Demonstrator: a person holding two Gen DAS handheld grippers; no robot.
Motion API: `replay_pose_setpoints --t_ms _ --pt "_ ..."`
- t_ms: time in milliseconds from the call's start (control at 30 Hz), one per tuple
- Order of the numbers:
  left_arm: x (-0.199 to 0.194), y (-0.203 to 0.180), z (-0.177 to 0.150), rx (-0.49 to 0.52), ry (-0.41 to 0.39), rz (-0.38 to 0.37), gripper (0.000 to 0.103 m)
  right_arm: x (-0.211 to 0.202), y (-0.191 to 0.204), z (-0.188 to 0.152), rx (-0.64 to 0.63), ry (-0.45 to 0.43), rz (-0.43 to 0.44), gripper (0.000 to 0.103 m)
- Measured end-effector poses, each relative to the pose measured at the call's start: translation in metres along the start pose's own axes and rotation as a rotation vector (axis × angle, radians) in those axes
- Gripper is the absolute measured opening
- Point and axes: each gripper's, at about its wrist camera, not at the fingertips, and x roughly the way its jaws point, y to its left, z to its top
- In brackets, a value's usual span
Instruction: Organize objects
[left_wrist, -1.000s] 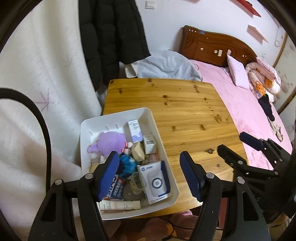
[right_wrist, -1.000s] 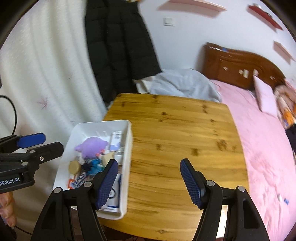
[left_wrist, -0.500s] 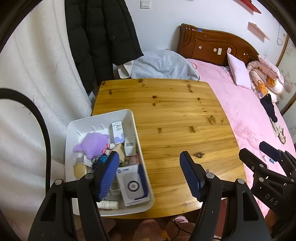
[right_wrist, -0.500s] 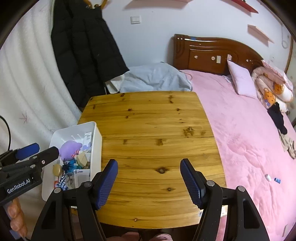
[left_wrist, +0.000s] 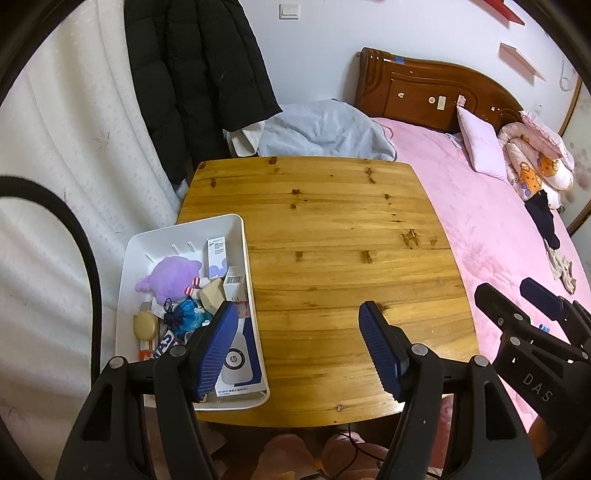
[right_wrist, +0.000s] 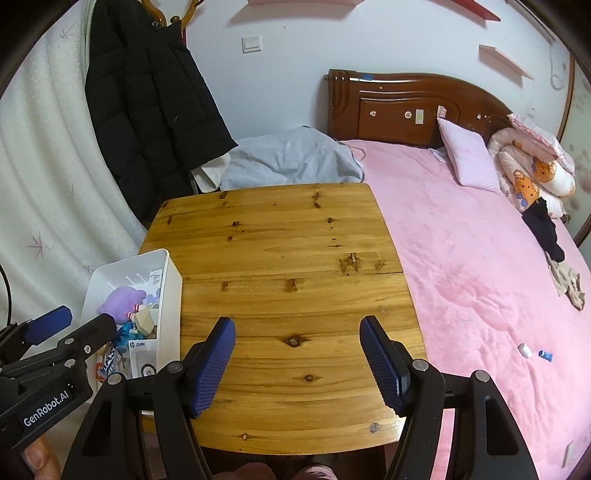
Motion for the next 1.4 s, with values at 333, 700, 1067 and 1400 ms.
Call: replay_pose_setpoints --t_ms 333,700,1067,1400 --pt "-0.004 0.001 0.001 -0.019 -0.03 0.048 0.072 0.0 0.004 0.003 -0.02 -0.01 0.014 0.071" --pt "0.002 0.005 0.004 -0.016 -0.029 0.049 0.072 0.005 0.01 0.008 -0.023 0.002 0.011 0.071" --pt "0.009 0.004 0.007 -0.01 -0.019 0.042 0.072 0.011 0.013 0.01 -0.018 0.019 0.0 0.071" --pt "0.012 0.004 0.009 -0.009 -0.014 0.041 0.072 0.014 0.012 0.013 -0.013 0.025 -0.001 0.071"
